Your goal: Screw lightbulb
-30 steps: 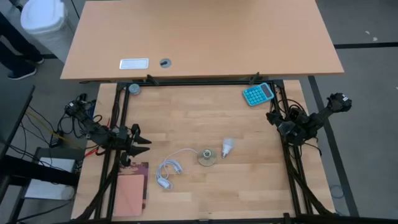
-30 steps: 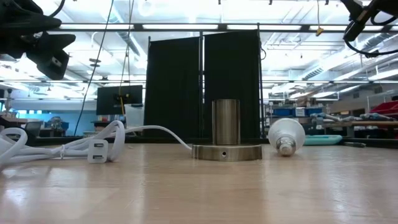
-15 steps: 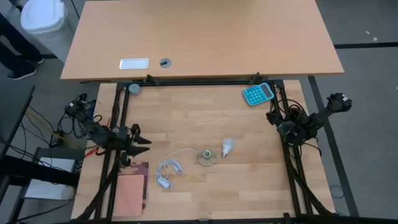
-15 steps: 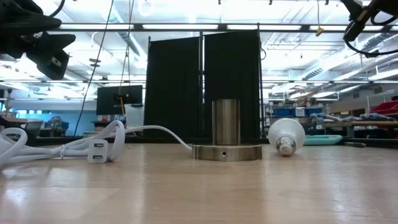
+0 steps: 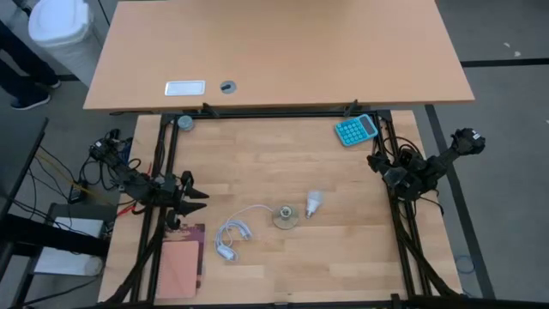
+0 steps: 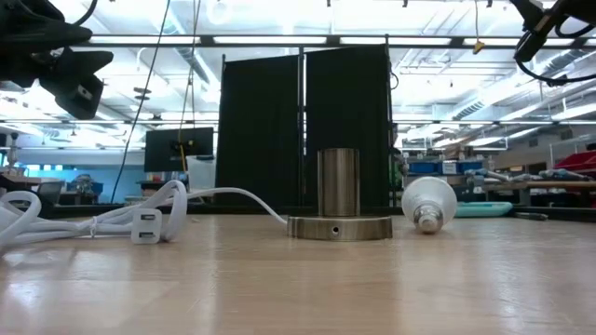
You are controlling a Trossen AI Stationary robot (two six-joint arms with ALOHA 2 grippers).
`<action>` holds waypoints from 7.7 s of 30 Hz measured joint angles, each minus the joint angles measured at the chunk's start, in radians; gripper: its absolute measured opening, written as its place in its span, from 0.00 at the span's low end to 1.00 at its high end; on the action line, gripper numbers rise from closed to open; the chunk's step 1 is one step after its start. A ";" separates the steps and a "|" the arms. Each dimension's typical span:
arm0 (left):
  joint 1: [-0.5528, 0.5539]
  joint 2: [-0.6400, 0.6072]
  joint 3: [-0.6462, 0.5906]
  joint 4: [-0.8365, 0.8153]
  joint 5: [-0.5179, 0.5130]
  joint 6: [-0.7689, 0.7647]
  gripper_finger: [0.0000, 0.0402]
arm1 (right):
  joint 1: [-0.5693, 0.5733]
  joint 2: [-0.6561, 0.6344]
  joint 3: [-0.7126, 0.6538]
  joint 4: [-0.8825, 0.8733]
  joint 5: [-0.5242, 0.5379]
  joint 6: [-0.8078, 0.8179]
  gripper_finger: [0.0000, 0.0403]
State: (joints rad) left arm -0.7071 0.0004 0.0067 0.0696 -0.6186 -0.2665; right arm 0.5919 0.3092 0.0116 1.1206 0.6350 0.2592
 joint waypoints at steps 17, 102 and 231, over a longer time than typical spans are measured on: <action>0.000 0.000 0.000 0.000 0.000 0.000 0.37 | 0.000 0.000 0.000 0.000 0.000 0.000 0.57; 0.001 0.051 0.053 0.252 -0.135 0.172 0.37 | 0.000 0.396 0.045 -0.349 0.061 -0.065 0.57; 0.525 1.886 0.850 0.231 0.251 0.106 0.52 | -0.327 0.824 0.706 -1.494 -0.509 -0.296 0.66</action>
State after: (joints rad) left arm -0.1822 1.8866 0.8562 0.3002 -0.3678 -0.1608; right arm 0.2652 1.1336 0.7181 -0.3732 0.1257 -0.0371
